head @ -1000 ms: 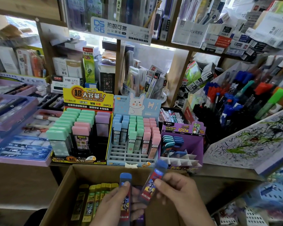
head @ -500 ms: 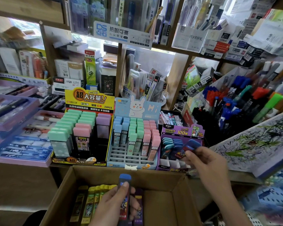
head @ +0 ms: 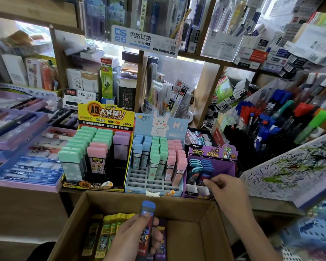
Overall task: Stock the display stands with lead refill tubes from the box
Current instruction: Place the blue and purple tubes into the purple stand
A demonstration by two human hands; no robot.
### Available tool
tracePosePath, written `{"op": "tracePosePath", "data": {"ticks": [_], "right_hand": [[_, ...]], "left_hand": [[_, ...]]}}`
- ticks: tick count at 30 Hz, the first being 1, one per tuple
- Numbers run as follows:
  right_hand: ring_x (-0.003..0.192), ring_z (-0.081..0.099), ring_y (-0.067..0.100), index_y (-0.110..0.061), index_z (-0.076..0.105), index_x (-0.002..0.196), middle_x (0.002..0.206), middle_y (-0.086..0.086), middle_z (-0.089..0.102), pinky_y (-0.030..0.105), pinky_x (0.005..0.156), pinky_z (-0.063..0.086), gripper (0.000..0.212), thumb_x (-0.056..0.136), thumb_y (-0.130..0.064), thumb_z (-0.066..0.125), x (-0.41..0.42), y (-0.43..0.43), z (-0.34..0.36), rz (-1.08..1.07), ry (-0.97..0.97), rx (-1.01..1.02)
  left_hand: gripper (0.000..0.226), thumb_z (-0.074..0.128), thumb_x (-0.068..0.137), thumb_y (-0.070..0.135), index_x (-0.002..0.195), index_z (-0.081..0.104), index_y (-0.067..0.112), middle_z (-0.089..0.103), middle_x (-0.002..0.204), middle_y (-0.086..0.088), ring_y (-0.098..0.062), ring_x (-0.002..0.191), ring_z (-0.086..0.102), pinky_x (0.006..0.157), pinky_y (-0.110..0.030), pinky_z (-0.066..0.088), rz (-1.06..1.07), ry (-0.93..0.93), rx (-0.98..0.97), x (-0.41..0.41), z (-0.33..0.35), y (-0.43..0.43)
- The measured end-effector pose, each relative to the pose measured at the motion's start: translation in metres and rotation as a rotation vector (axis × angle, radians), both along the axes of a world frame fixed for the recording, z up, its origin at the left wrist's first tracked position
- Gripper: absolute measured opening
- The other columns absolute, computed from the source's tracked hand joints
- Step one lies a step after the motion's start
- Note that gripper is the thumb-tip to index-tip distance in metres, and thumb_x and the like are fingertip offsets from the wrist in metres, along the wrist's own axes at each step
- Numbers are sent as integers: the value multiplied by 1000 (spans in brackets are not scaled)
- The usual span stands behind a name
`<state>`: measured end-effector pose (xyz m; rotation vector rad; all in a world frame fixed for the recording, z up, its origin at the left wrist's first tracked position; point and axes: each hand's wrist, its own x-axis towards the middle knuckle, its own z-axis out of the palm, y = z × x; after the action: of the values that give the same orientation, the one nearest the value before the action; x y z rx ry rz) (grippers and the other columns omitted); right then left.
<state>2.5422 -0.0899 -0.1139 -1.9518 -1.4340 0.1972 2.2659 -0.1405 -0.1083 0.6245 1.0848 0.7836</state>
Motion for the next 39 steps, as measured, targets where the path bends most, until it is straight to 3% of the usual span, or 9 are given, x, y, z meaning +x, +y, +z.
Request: {"op": "tracePosePath", "data": {"ticks": [6, 10, 15, 19, 23, 26, 29, 33, 39], "right_hand": [[75, 65, 3, -27, 75, 81, 76, -16, 70, 36, 69, 59, 14, 85, -39, 82, -6, 0, 1, -26, -50, -5], [72, 64, -1, -25, 71, 85, 78, -15, 68, 12, 59, 48, 14, 84, -24, 85, -9, -12, 0, -34, -28, 122], [73, 67, 2, -31, 72, 77, 73, -16, 69, 8, 62, 48, 23, 81, -12, 83, -26, -43, -4, 65, 78, 262], [62, 65, 4, -32, 73, 73, 68, -16, 70, 11, 59, 48, 23, 80, -14, 85, -40, -62, -24, 128, 216, 78], [65, 63, 3, -30, 72, 73, 71, -21, 67, 8, 58, 43, 17, 81, -20, 84, -47, -70, -35, 203, 162, -67], [69, 63, 0, -27, 70, 78, 69, -15, 67, 11, 63, 47, 12, 88, -28, 77, -46, -68, -34, 259, 105, -164], [84, 67, 5, -29, 67, 86, 88, -9, 72, 25, 80, 56, 11, 93, -38, 67, -49, -66, -34, 274, 44, -356], [95, 68, 12, -25, 65, 94, 96, -7, 71, 32, 84, 57, 15, 94, -40, 62, -52, -64, -36, 354, -49, -575], [105, 68, 9, -28, 69, 97, 105, -7, 74, 36, 93, 57, 13, 92, -40, 66, -52, -65, -34, 388, -4, -656]], "left_hand": [[30, 63, 96, 20, 88, 78, -5, 71, 74, -23, -24, 56, 66, 52, -28, 56, 22, 32, 21, 1, -7, 4], [24, 66, 93, 27, 81, 84, 16, 79, 86, -9, -13, 71, 75, 58, -20, 55, 17, 108, 78, 3, -8, 2], [20, 68, 93, 15, 86, 84, 23, 80, 95, 3, -8, 97, 72, 82, -20, 50, -6, 195, 249, 4, -7, 4], [26, 72, 88, 6, 90, 83, 29, 79, 90, 6, 3, 77, 68, 69, -6, 50, -56, 264, 412, 4, -6, 9], [33, 74, 88, 10, 98, 77, 41, 77, 94, 1, -10, 89, 70, 85, -26, 53, -135, 368, 596, 7, 1, 16], [25, 73, 89, 18, 101, 73, 41, 76, 95, -4, -24, 92, 68, 83, -34, 53, -158, 425, 686, 11, 9, 25], [17, 71, 91, 30, 106, 70, 39, 74, 94, 0, -21, 90, 67, 81, -42, 54, -200, 466, 769, 18, 17, 33], [10, 69, 93, 28, 103, 68, 31, 72, 91, 3, -15, 88, 66, 78, -36, 52, -207, 512, 896, 32, 30, 46], [7, 68, 94, 28, 100, 67, 32, 69, 85, 7, -18, 84, 67, 81, -54, 57, -295, 559, 1040, 60, 48, 64]]}}
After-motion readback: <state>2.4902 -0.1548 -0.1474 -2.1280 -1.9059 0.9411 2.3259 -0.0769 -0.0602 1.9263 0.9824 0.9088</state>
